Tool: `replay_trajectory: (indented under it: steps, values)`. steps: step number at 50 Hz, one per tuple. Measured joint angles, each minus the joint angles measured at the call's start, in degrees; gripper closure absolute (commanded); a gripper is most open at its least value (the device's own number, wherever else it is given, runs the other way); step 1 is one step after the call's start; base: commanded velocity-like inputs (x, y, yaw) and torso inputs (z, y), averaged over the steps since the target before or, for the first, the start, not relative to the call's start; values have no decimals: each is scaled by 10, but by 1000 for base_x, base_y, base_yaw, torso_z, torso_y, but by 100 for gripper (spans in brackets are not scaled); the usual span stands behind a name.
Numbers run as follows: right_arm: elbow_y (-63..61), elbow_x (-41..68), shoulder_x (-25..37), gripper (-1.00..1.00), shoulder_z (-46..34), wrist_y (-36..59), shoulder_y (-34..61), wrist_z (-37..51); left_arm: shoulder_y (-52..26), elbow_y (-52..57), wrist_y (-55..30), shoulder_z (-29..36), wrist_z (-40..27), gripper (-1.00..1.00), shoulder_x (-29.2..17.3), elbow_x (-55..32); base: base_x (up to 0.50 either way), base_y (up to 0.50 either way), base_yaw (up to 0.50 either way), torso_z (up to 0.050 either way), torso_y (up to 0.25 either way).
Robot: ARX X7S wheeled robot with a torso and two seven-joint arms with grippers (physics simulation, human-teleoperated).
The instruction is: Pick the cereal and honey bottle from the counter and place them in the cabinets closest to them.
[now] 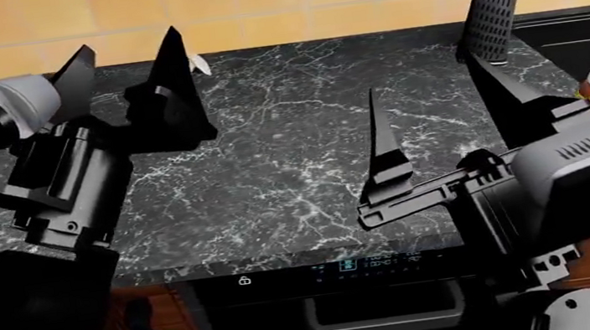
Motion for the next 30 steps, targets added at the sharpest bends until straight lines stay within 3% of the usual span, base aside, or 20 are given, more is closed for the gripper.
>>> replay_trajectory:
  steps: [30]
  values:
    - [5, -12, 2, -100, 6, -35, -19, -13, 18, 17, 12, 12, -3, -100, -6, 38, 21, -500, 0, 0, 0]
